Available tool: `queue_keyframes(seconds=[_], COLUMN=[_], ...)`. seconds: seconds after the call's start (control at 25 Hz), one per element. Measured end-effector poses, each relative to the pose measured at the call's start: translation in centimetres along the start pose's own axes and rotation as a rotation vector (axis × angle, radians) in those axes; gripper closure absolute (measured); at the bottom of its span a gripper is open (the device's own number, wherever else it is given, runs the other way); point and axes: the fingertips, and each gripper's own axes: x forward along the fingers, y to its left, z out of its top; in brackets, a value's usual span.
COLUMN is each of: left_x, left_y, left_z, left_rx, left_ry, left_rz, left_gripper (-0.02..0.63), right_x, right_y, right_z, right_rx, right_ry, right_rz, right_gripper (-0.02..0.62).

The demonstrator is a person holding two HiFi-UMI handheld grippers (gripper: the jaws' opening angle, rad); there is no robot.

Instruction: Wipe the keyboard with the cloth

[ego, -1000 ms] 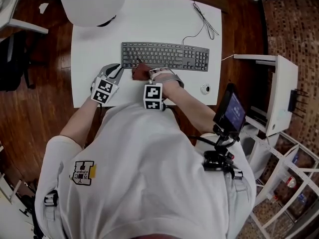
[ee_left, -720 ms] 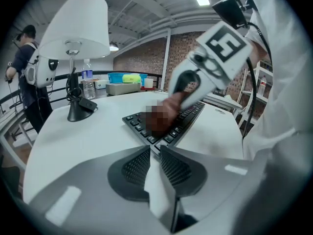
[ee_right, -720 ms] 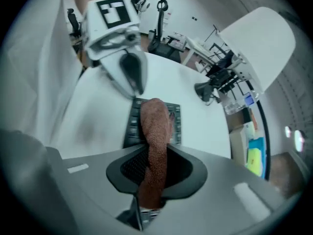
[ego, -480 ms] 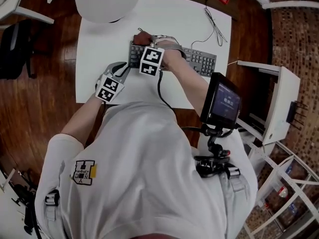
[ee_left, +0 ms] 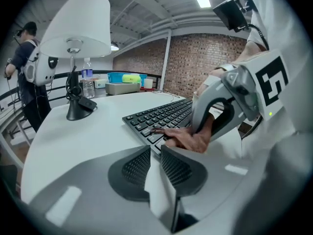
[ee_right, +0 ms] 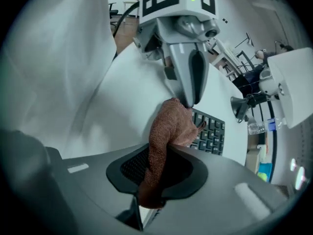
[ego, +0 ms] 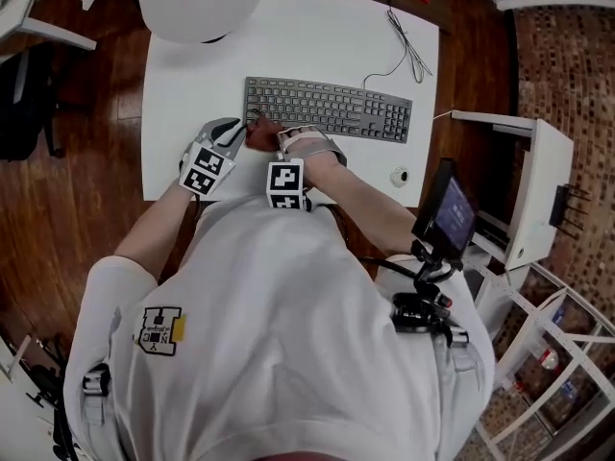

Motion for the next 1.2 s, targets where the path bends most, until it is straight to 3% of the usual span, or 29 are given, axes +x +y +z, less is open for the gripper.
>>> queue_keyframes(seconds=[0.12, 0.24, 0.4, 0.52, 0.84, 1.2], left_x=[0.2, 0.4, 0.1, -1.1, -0.7, -1.0], left_y=[-0.3, -0.5, -0.6, -1.1, -1.3, -4.8], left_z=[0.1, 0.2, 0.6, 1.1, 0.4, -2.3], left_rx=[0.005, 0.011, -0.002, -0.013, 0.026, 0.166], left_ry=[0.002, 0.001, -0.008, -0.010, -0.008, 0.054], left_rz=[-0.008, -0.020, -0.026, -0.023, -0.068, -0.161], left_gripper=[0.558, 0.554, 0.537, 0.518, 0.477, 0.446], right_x=[0.2, -0.6, -0.9, -0.9, 0.9, 0.4], right_y=[0.1, -4.2, -13.7, -17.3, -10.0, -2.8], right_z=[-0.6, -0.9, -1.3, -0.6, 1.4, 2.7], right_rx=[0.013, 0.111, 0.199, 0.177, -0.026, -0.061], right_ry=[-0.012, -0.056, -0.056, -0.018, 0.041, 0.009], right_rz=[0.043, 0.038, -0.133, -0.214, -0.144, -0.061], right_gripper=[0.514, 0.514, 0.514, 0.514, 0.515, 0.514])
